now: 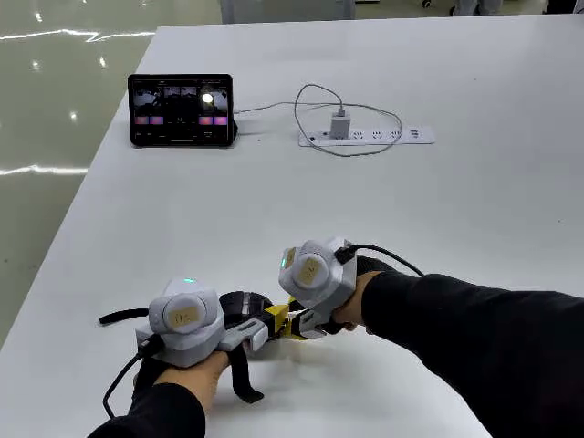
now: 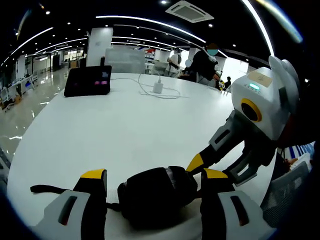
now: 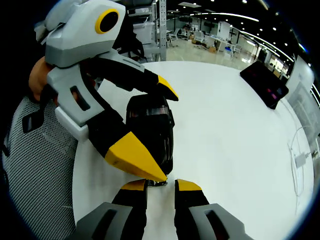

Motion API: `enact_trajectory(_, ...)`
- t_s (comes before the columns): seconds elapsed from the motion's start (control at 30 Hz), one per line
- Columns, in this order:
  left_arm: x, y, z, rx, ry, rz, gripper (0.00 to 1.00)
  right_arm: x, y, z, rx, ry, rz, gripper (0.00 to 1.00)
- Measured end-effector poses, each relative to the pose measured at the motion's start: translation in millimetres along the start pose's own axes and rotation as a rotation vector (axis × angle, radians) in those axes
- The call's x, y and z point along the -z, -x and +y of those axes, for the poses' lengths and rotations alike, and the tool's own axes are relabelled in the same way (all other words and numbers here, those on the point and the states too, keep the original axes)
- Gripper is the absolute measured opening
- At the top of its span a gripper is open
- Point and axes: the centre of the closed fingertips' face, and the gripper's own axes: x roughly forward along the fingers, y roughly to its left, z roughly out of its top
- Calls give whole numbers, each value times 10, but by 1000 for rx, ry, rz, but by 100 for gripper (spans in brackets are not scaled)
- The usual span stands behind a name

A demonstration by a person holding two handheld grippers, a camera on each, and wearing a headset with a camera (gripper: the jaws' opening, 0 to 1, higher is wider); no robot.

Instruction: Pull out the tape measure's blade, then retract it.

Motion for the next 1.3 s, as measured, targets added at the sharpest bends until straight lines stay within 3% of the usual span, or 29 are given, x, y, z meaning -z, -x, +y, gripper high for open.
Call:
enact_trajectory(0.17, -22, 4, 12, 9, 6, 9, 82, -3, 103, -10, 22, -6, -23, 19)
enact_trajectory(0.4, -96, 15, -86, 81, -24, -9, 99, 115, 279, -42, 60, -51, -56, 23)
enact_trajectory(0.57, -69, 50, -199, 152, -72, 30, 99, 180, 421, -76, 89, -111, -95, 27)
enact_trajectory(0.63, -20, 83, -260, 199, -56, 69, 99, 210, 480, -80, 97, -142, -107, 31)
enact_trajectory(0.8, 1, 160, -191, 209, -141, 81, 99, 310, 638, -83, 122, -193, -132, 39)
enact_trajectory(1.13, 60, 273, -114, 281, -214, 107, 99, 564, 880, -62, 164, -278, -183, 47)
enact_trajectory(1.3, 81, 323, -93, 296, -239, 120, 99, 708, 1000, -18, 184, -278, -186, 52)
